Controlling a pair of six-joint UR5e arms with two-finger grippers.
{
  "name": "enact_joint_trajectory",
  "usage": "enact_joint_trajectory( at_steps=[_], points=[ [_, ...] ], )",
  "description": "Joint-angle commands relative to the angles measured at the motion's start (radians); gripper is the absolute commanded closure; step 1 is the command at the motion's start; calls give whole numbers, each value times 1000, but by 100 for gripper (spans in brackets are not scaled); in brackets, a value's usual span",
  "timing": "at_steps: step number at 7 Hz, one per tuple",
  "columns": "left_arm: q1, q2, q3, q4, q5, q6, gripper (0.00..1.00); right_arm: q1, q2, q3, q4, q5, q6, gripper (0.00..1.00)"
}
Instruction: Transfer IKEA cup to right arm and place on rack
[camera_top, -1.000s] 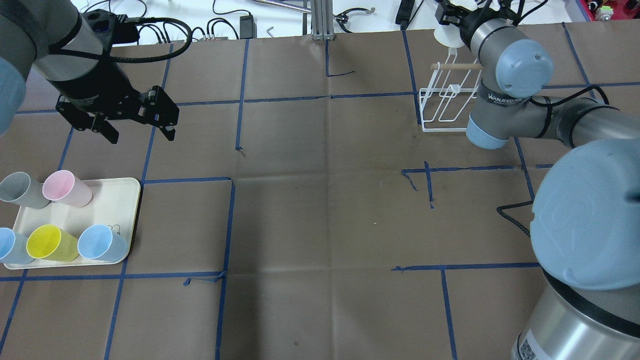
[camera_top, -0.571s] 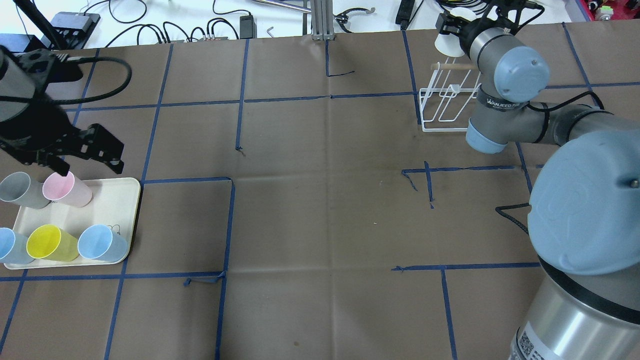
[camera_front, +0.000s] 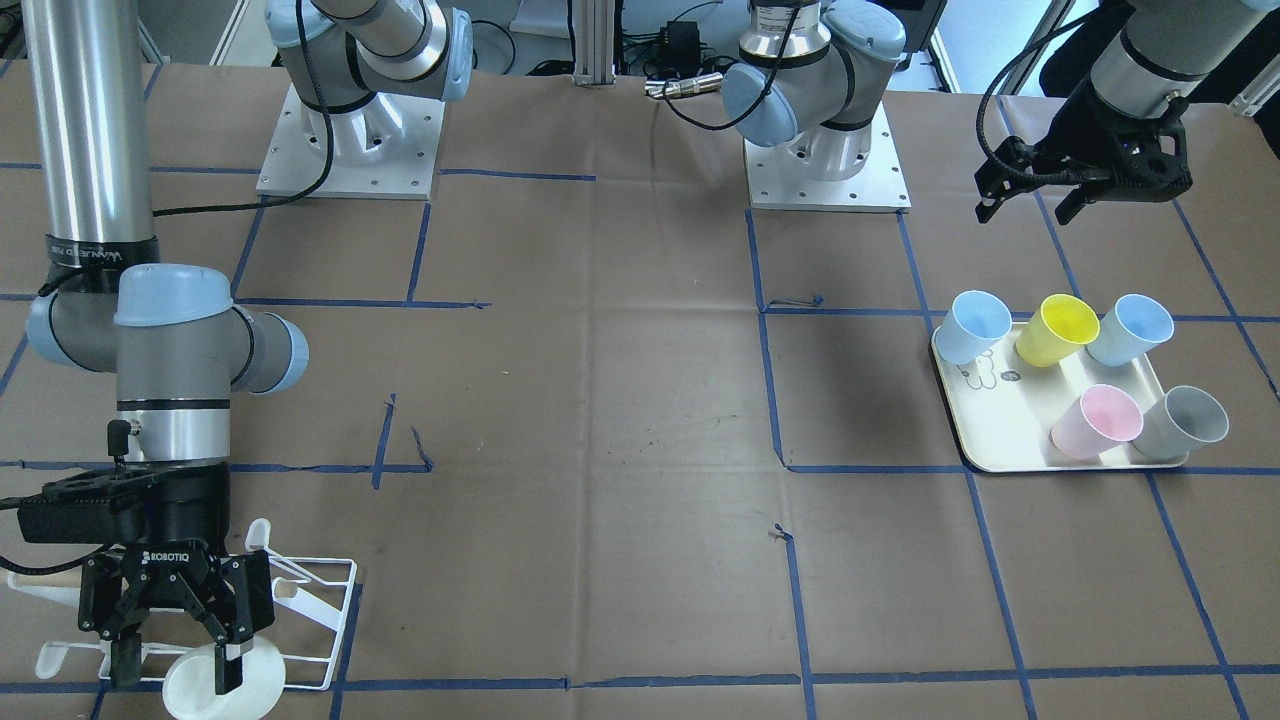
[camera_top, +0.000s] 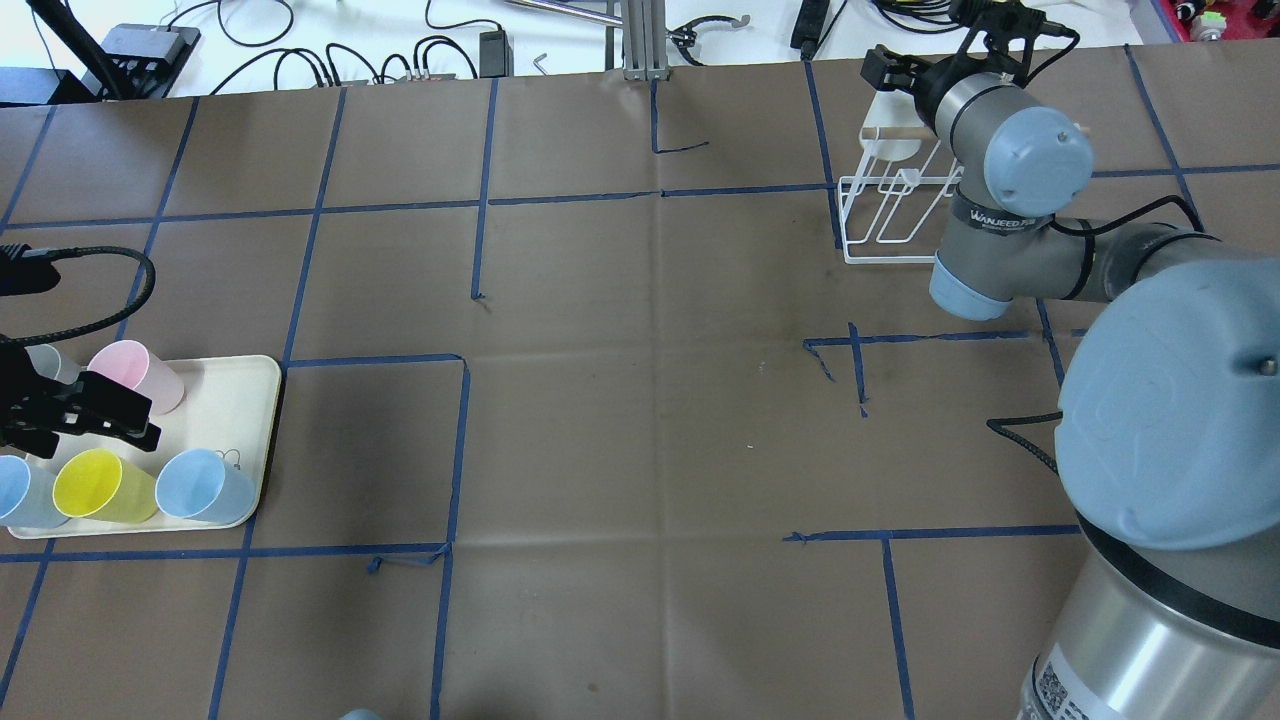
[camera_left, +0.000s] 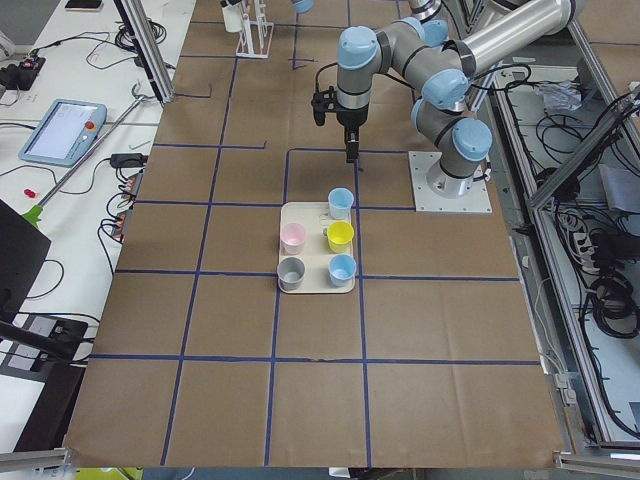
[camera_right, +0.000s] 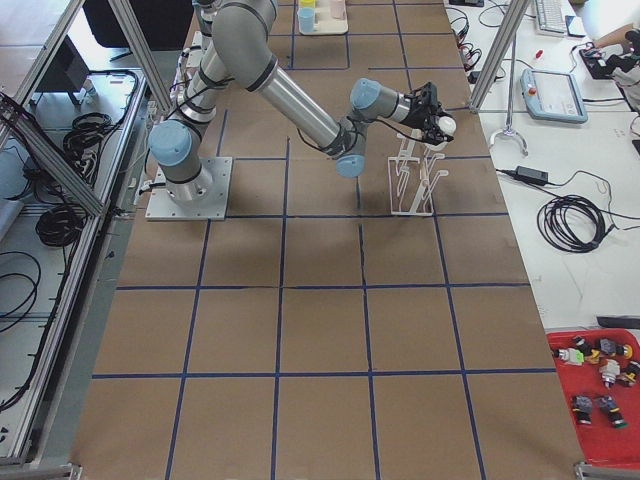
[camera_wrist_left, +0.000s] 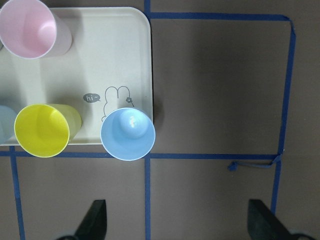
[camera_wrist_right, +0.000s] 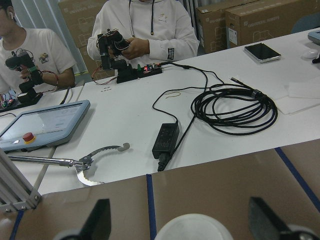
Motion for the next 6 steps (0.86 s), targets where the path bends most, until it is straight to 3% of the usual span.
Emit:
enact_joint_trajectory(
  at_steps=[1,3,6],
  points=[
    [13,-16,-134,171,-2,8,2,2,-5,-3,1,-3,-1,0],
    [13,-60,-256,363,-2,9,2,7,-63,-6,-1,-3,14,0],
    [13,-192,-305,541,-2,8,2,74,-186,1,18,9,16,0]
  ],
)
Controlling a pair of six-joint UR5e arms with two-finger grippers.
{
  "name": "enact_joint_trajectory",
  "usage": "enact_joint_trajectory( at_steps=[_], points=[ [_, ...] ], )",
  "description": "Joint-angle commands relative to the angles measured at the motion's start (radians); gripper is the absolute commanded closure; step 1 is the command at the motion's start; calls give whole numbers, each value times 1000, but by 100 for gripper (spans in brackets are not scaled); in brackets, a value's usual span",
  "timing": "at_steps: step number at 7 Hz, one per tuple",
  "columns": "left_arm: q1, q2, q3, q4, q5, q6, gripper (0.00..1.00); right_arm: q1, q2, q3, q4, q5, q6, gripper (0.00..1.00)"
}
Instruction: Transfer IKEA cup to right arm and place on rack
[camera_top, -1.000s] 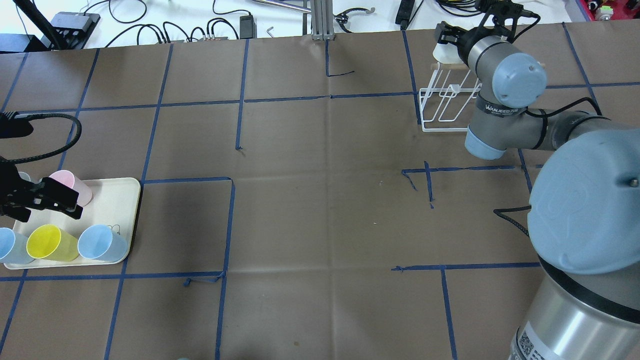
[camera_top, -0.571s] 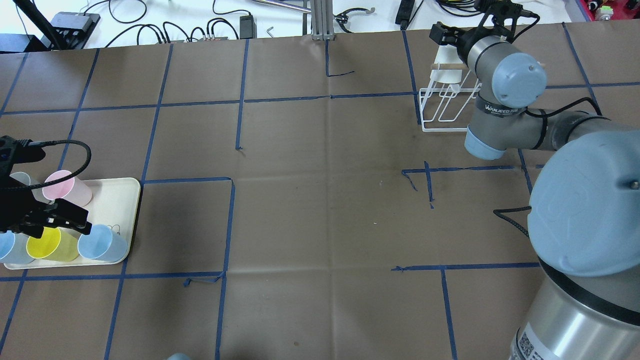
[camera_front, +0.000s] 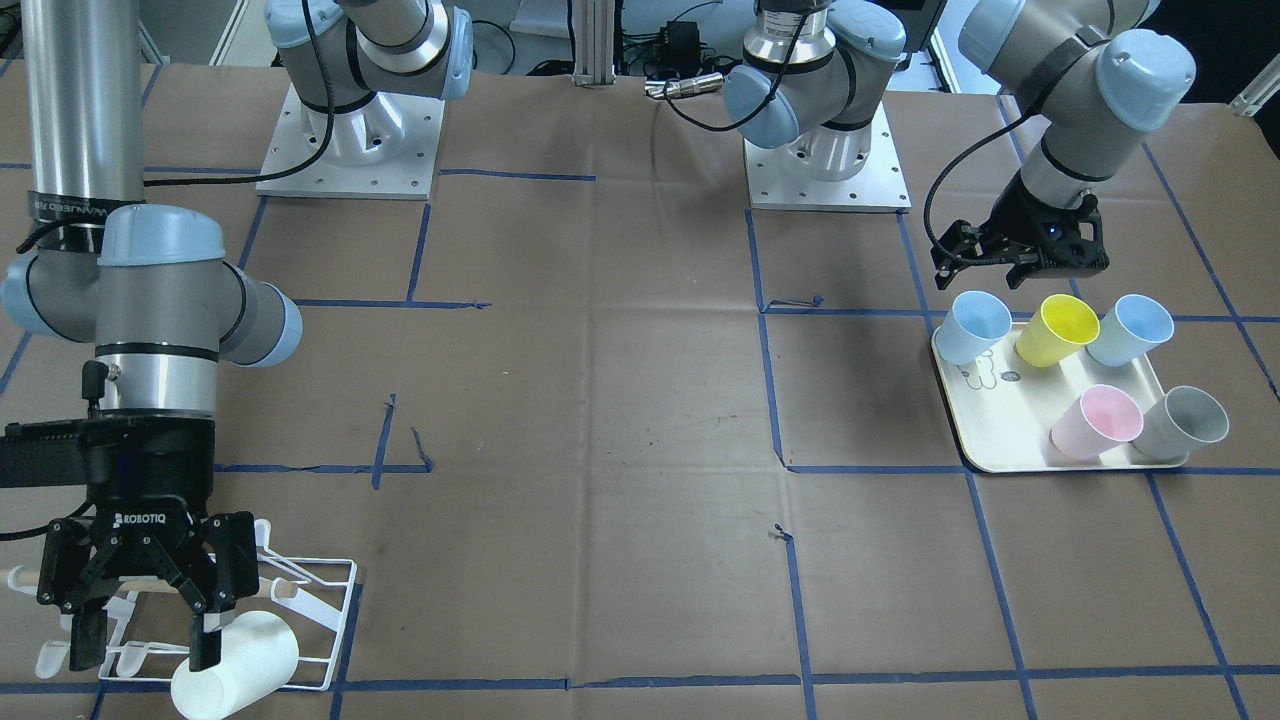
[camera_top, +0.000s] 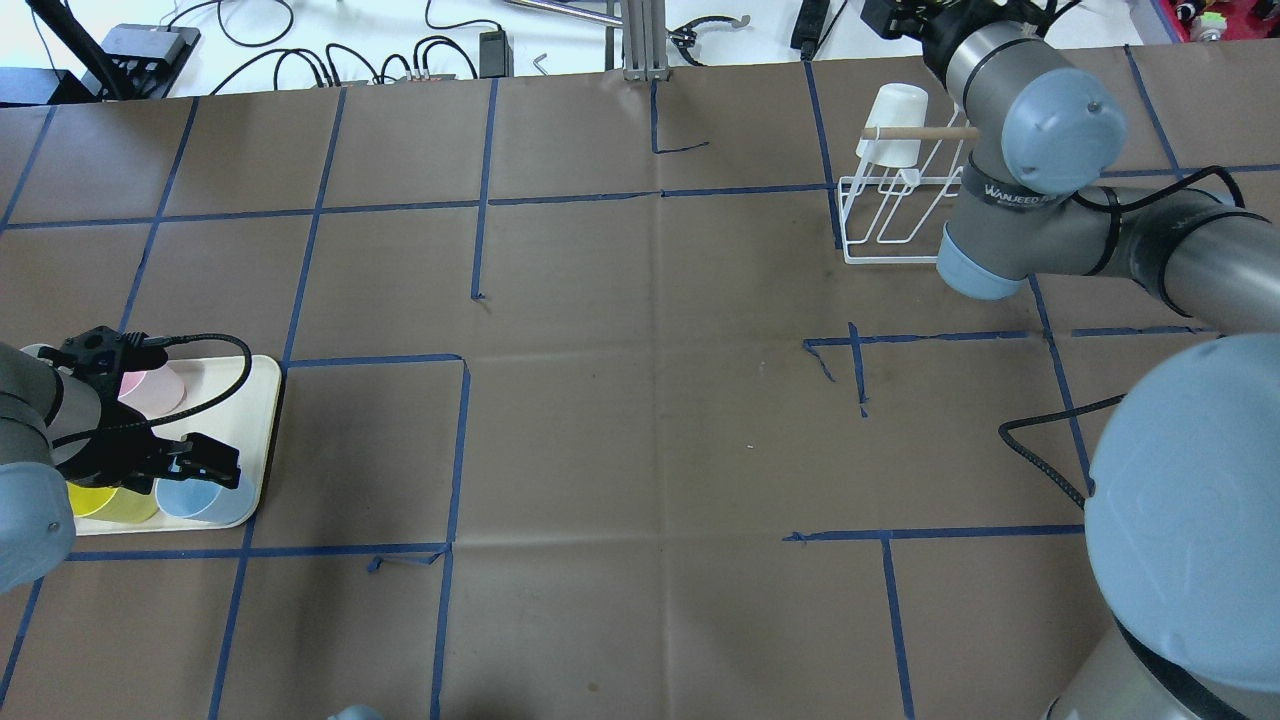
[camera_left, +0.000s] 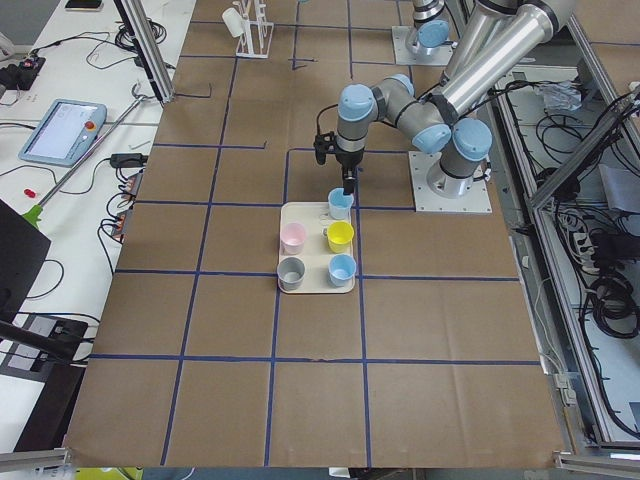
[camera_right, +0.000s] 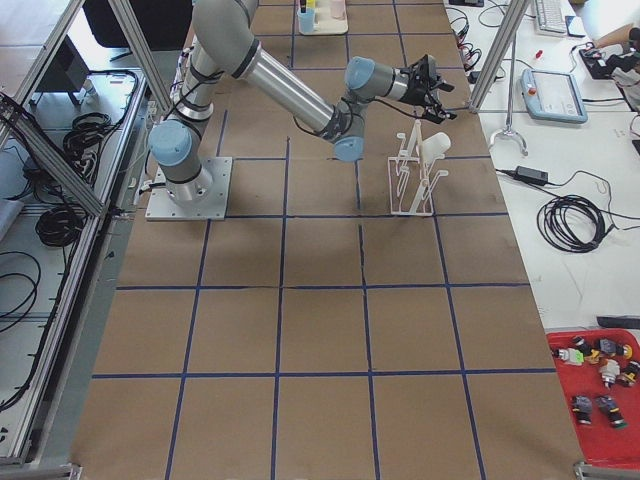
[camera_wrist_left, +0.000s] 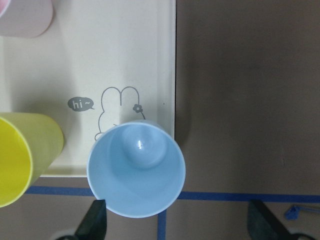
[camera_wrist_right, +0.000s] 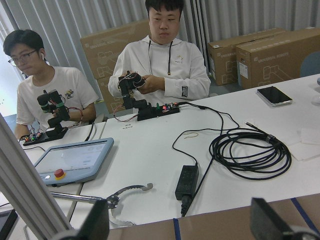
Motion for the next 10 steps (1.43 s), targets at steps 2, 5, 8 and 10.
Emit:
enact_joint_trajectory(
  at_steps=[2,5,8,10],
  points=[
    [0,-93,-21,92,0,0,2,103,-76,13,11,5,120,0],
    [0,-102,-13,88,5,9,76,163,-163,99,10,7,514,0],
    [0,-102,16,82,2,35,100,236,-191,148,10,-4,969,0],
    [-8,-105,187,-83,3,40,100,270,-257,226,10,-5,1154,0]
  ],
)
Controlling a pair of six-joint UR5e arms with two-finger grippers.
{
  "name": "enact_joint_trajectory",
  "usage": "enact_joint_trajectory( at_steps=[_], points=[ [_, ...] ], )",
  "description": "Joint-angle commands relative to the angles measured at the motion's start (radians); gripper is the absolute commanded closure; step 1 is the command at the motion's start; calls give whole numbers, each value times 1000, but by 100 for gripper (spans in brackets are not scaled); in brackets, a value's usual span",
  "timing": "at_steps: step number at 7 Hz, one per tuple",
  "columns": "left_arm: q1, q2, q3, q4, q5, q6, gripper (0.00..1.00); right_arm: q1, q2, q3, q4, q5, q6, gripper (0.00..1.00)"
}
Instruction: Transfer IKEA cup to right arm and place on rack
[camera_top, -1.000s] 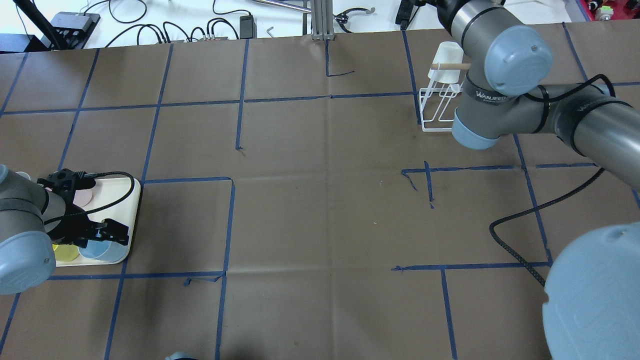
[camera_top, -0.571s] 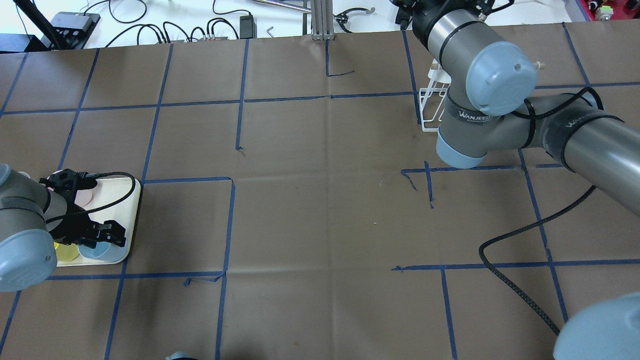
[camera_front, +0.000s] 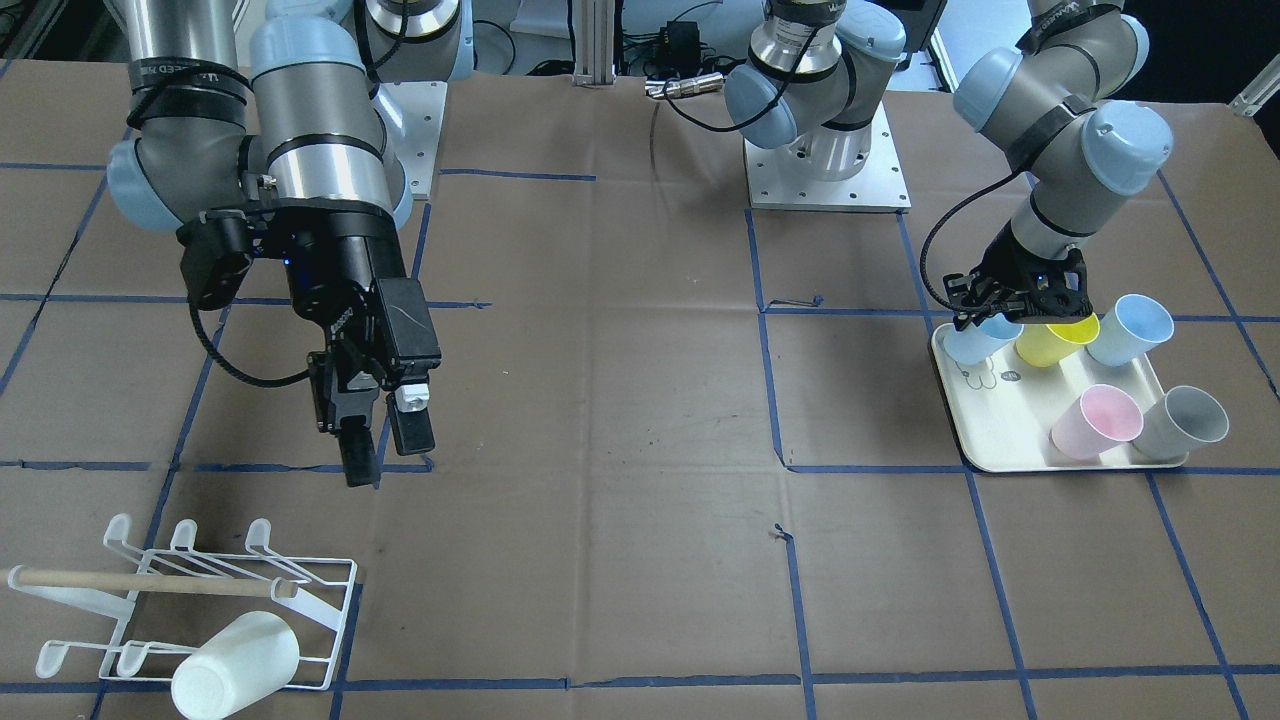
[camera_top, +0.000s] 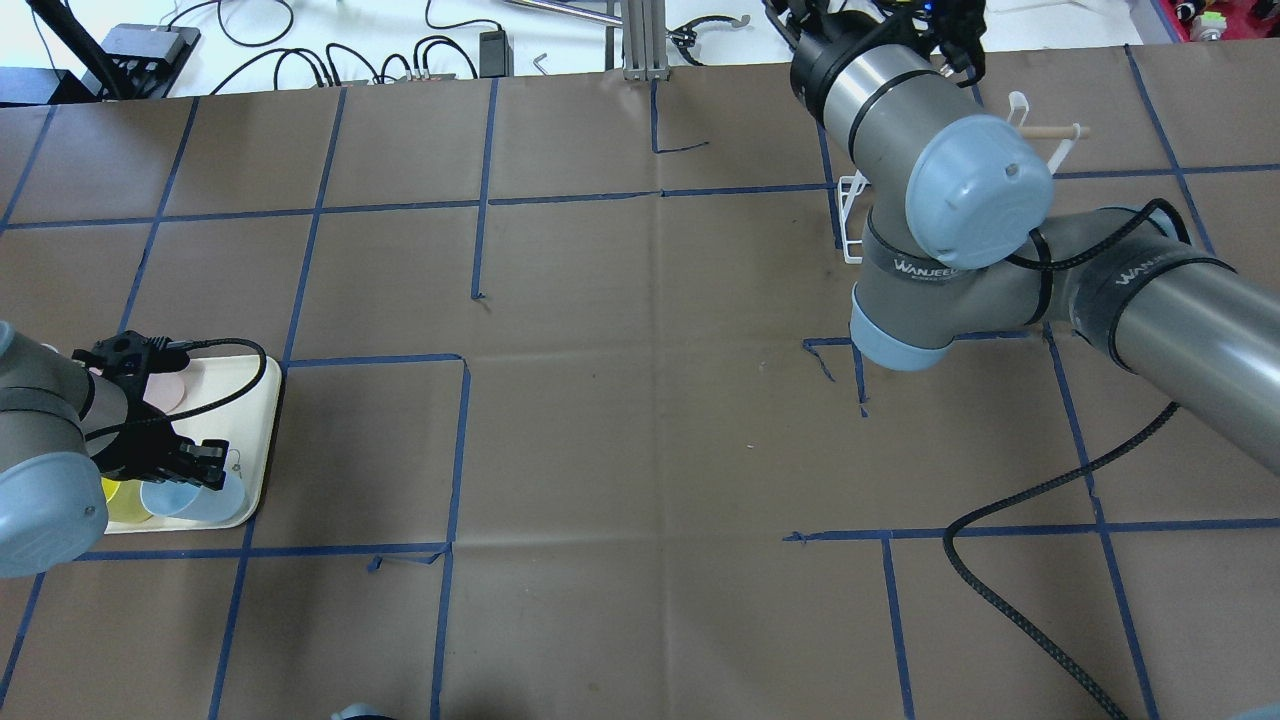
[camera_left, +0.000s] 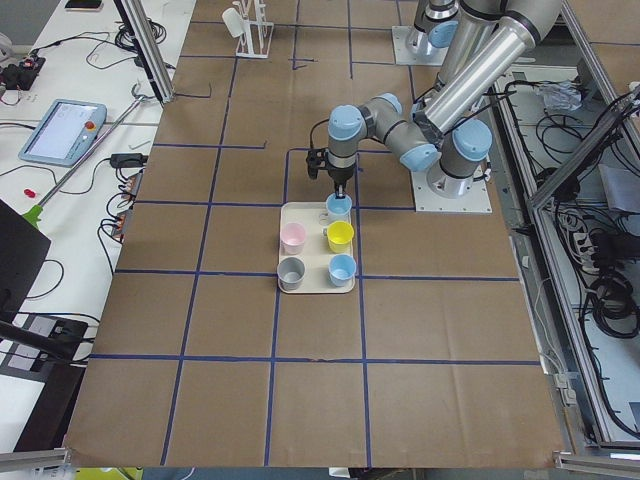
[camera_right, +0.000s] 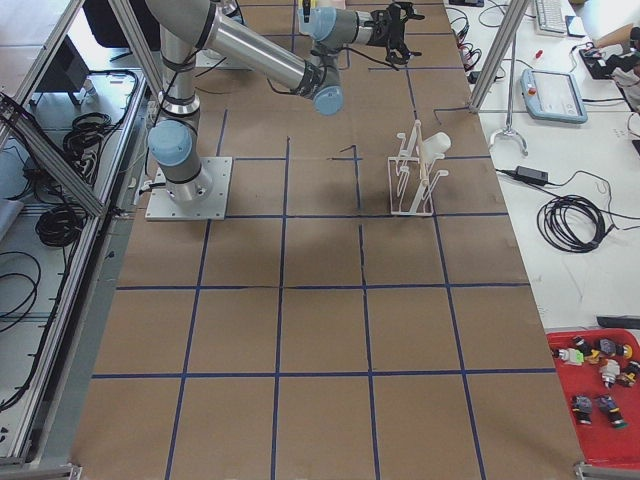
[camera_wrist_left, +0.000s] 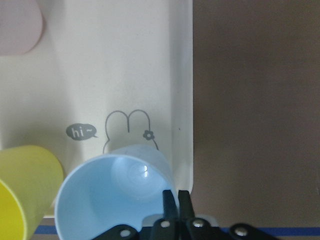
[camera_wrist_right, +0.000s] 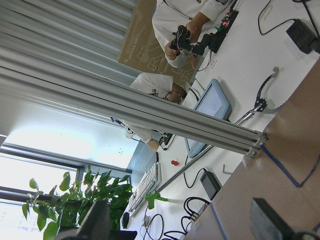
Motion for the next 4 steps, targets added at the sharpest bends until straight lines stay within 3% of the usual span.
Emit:
enact_joint_trajectory(
  at_steps=[1,4],
  points=[
    [-20,-8,230,-248,-2,5,100,36,-78,86,-2,-2,218,0],
    [-240,-160,693,-571,-2,-10,100,65,-106,167,-12,-1,438,0]
  ],
)
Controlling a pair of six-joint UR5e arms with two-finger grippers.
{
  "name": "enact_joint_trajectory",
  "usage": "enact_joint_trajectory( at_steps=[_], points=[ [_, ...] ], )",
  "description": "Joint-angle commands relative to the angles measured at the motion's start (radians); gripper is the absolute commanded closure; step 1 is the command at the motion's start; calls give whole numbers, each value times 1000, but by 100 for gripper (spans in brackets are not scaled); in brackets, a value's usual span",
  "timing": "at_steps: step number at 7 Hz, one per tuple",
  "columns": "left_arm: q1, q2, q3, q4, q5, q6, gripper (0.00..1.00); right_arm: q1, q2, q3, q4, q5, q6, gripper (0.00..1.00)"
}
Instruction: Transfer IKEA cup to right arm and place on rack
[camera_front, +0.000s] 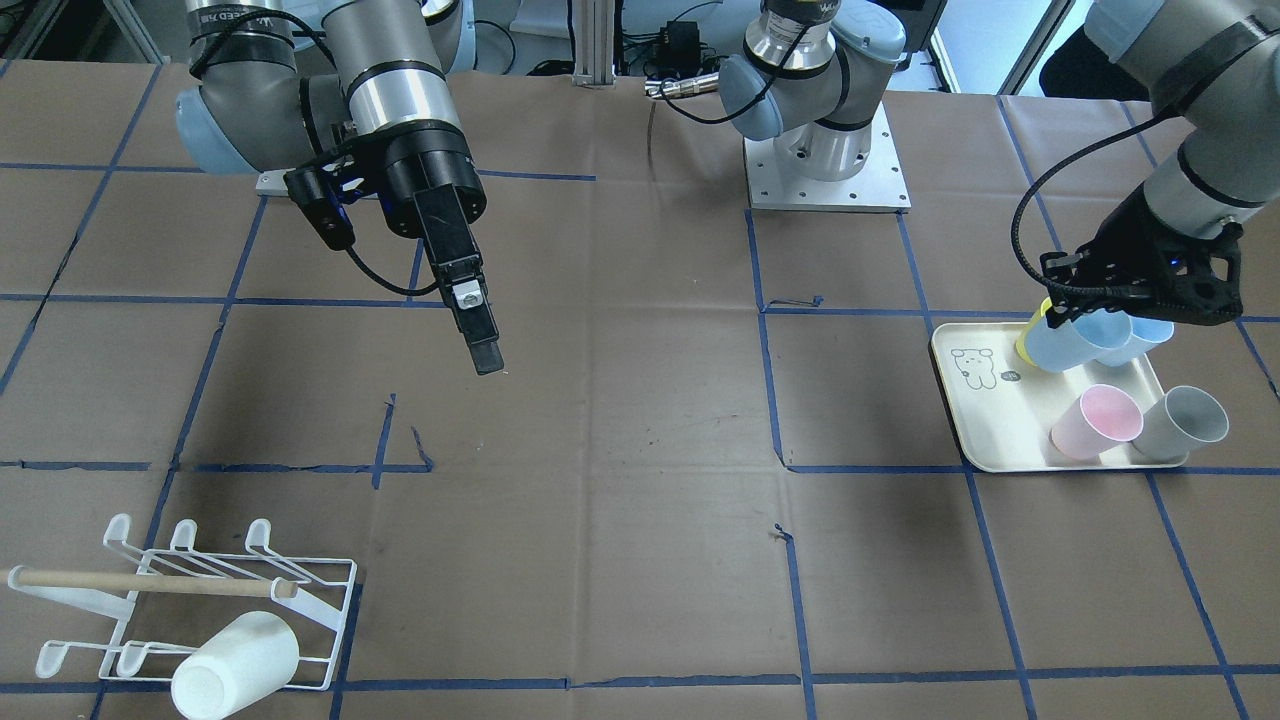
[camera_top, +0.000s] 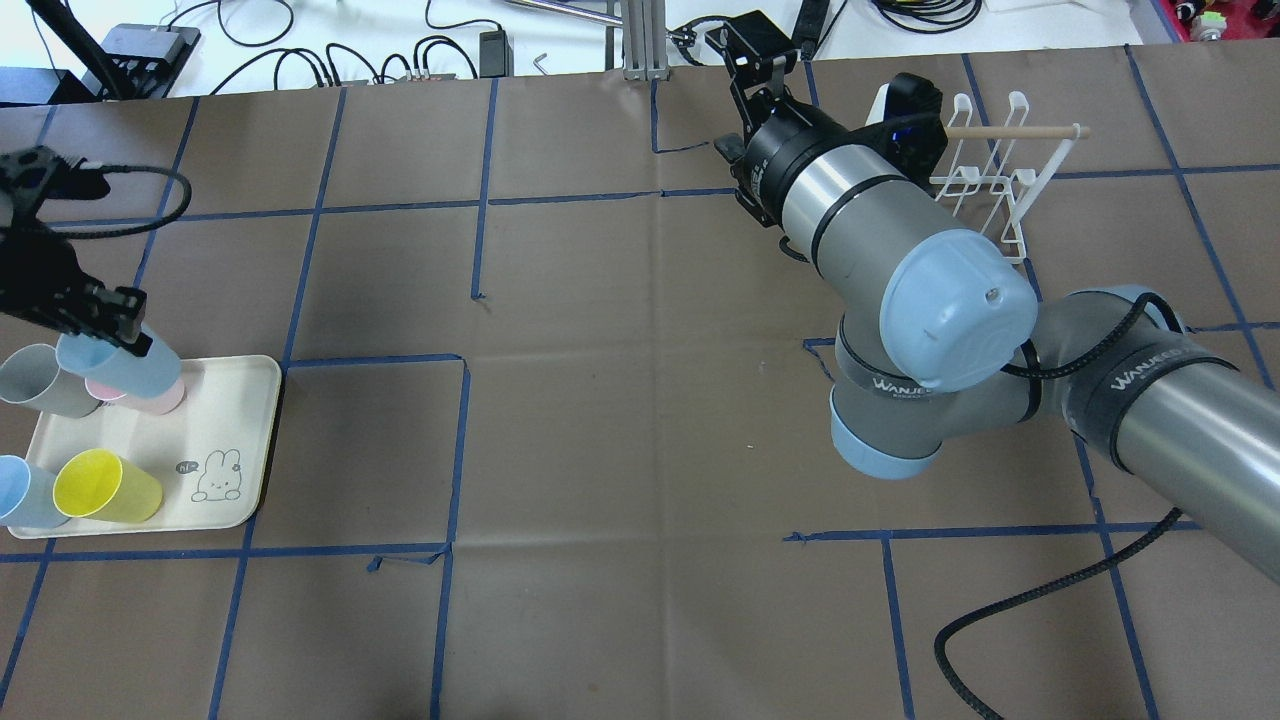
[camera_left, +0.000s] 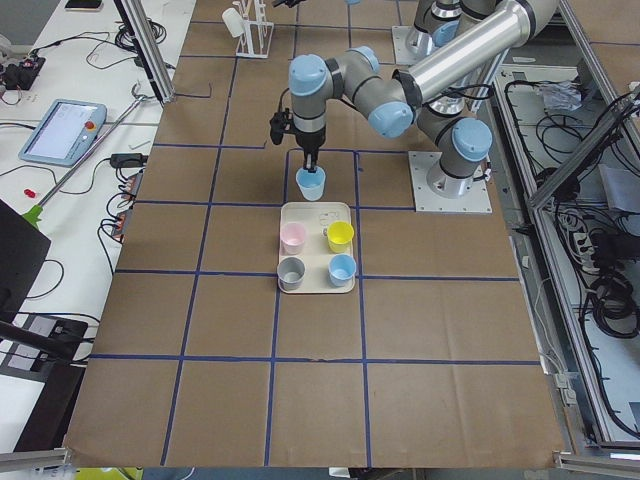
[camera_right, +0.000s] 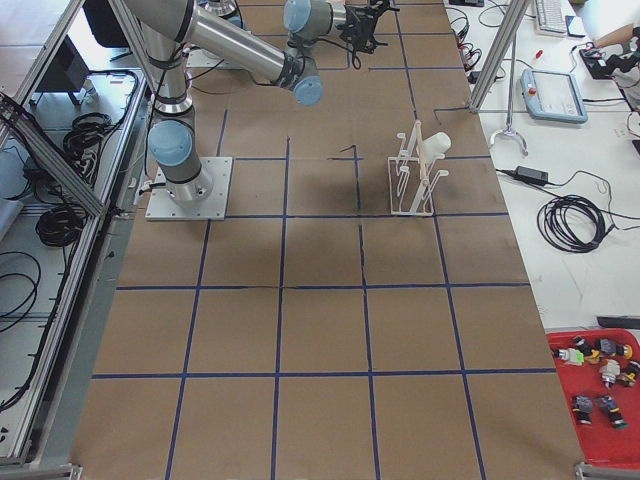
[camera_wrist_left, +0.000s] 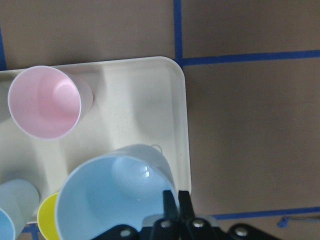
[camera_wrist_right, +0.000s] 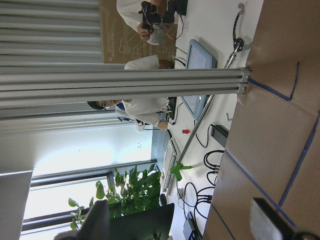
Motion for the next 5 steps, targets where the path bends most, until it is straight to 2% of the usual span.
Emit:
enact_joint_trajectory(
  at_steps=[1,2,3,4,5],
  points=[
    [-160,-140,309,-150,-16,-9,100,7,6,32,-2,0,57,0],
    [-235,-169,367,-153,-67,-7,100,9,7,32,7,3,57,0],
    [-273,-160,360,-135,-198,6,100,9,7,33,10,3,52,0],
    [-274,-139,349,-91,-372,20,100,9,6,35,12,3,55,0],
    [-279,-127,318,-8,-467,75,100,9,3,33,15,4,49,0]
  ],
)
